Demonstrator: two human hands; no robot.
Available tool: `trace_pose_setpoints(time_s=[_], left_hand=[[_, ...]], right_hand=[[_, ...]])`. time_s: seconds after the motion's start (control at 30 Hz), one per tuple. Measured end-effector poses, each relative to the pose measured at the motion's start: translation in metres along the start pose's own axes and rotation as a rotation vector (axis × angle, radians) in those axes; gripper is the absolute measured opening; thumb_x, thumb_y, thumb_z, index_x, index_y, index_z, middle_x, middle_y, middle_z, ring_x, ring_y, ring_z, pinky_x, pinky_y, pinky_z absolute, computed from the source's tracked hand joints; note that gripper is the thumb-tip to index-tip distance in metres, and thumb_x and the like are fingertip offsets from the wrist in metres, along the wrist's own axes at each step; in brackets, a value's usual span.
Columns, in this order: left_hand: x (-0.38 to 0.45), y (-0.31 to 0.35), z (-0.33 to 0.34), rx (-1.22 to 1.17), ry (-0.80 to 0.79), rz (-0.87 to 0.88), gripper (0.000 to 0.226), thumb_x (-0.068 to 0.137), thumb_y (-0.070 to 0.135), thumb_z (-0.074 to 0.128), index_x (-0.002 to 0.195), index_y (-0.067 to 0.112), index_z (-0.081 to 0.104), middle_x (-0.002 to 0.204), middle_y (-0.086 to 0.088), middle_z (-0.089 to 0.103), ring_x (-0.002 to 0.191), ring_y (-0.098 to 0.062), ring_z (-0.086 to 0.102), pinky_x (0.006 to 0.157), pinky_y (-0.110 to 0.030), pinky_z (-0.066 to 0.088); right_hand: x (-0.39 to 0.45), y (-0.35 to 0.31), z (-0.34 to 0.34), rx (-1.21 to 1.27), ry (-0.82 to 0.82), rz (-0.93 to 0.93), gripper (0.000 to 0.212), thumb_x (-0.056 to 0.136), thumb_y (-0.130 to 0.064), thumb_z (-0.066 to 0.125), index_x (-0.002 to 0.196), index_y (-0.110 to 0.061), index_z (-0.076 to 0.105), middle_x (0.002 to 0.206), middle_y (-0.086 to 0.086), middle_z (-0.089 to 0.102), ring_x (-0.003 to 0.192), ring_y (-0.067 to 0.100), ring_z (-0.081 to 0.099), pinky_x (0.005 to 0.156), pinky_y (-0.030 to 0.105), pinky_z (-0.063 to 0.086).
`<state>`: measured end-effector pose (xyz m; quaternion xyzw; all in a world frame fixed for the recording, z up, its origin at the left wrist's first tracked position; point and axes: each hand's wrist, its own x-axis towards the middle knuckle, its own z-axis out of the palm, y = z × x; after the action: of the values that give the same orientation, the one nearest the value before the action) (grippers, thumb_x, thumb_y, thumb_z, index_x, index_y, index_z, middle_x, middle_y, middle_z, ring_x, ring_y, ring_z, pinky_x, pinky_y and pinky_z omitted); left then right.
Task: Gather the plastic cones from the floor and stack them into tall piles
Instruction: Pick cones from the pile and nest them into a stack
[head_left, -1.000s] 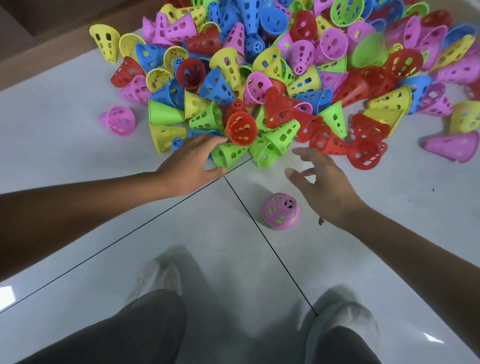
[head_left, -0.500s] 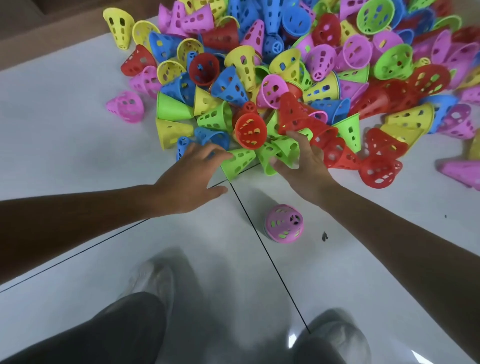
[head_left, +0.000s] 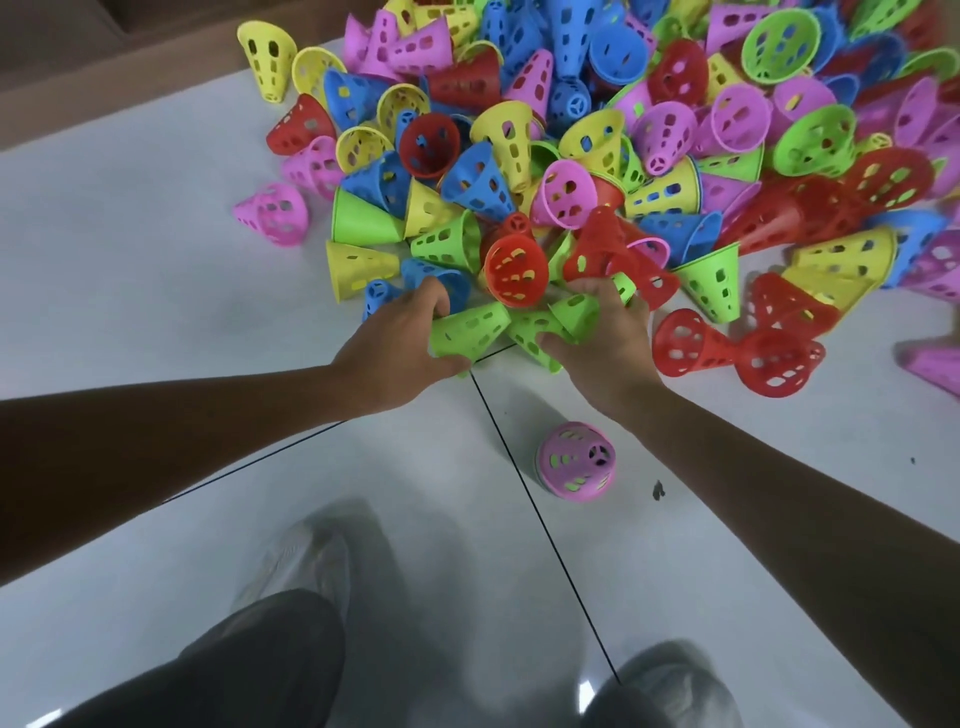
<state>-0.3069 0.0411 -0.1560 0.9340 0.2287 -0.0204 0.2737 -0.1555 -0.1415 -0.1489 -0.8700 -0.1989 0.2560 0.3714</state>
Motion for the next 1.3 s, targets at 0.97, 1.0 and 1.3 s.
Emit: trace_pose_setpoints(time_s=[0.97,1.0,1.3], left_hand=[[-0.069,0.108,-0.005,-0.690,-0.156,-0.015,0.045,0.075,0.041,0.086,0.114,0.032,0.066,0.110,0.020,0.067,0.106,-0.004,0.060,0.088,-0.043,0.057],[-0.071,0.109,-0.002,-0.666,-0.158,-0.011,0.043,0.076,0.038,0.087,0.113,0.032,0.065,0.110,0.021,0.067,0.105,-0.003,0.060,0.088,-0.042,0.057],[-0.079,0.114,0.019,-0.462,-0.175,0.071,0.049,0.075,0.026,0.089,0.117,0.028,0.063,0.113,0.020,0.067,0.112,0.006,0.057,0.093,-0.030,0.053]], right_hand=[[-0.075,0.022,-0.072,0.811,0.116,0.121,0.048,0.083,0.001,0.078,0.124,-0.018,0.060,0.092,-0.009,0.076,0.097,0.017,0.074,0.091,0.046,0.059],[-0.079,0.021,-0.076,0.823,0.121,0.115,0.048,0.083,0.000,0.078,0.123,-0.019,0.060,0.096,-0.007,0.076,0.100,0.019,0.073,0.092,0.048,0.058],[-0.112,0.032,-0.097,0.997,0.076,0.056,0.050,0.091,0.013,0.059,0.131,-0.015,0.050,0.109,0.007,0.066,0.101,0.023,0.071,0.087,0.043,0.060]])
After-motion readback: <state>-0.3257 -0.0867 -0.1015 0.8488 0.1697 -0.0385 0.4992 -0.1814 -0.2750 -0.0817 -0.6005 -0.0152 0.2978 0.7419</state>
